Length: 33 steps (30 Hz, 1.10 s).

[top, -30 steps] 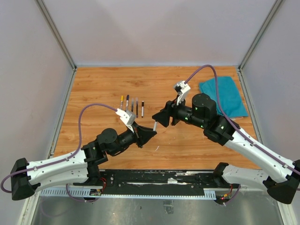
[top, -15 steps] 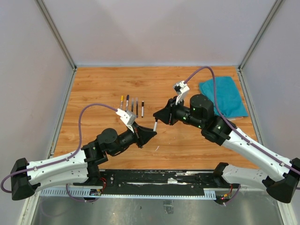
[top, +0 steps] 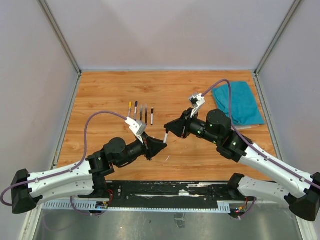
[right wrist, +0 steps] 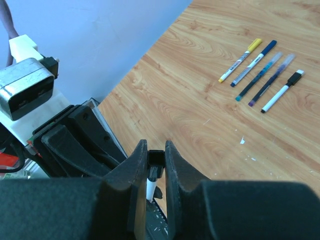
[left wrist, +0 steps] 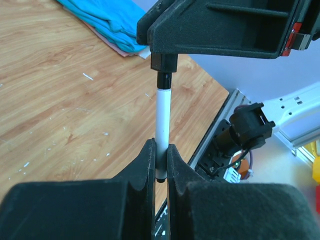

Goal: Insert the pens into the pen caps
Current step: Press the pen cap onto the pen.

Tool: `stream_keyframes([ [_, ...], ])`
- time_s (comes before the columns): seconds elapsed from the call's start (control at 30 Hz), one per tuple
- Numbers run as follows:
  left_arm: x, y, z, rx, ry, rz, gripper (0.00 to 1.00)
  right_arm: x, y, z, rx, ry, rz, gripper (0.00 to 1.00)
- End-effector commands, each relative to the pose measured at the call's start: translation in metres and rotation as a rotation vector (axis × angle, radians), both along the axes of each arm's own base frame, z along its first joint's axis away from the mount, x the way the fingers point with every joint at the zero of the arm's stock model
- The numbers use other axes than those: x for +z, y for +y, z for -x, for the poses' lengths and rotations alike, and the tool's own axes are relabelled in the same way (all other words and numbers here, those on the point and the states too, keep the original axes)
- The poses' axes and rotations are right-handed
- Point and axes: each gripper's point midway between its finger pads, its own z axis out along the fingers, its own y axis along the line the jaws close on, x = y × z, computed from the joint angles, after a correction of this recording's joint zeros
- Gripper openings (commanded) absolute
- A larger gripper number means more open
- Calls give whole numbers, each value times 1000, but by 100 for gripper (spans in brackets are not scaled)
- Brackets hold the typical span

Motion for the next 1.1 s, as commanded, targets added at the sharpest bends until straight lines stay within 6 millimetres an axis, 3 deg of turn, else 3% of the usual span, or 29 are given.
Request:
stream_keyframes([
  [0.0, 90, 8, -1, 26, -131, 273, 0, -43, 8, 39, 119, 112, 60, 1],
  [0.43, 131, 10, 3, 9, -197, 347, 1, -90, 6, 81, 149, 234, 117, 1],
  [0.7, 142, 16, 4, 19, -209, 386, 1, -122, -7, 95, 145, 278, 181, 0],
  [1.07, 158, 15, 7, 5, -230, 423, 1, -164, -10, 124, 137, 321, 242, 1],
])
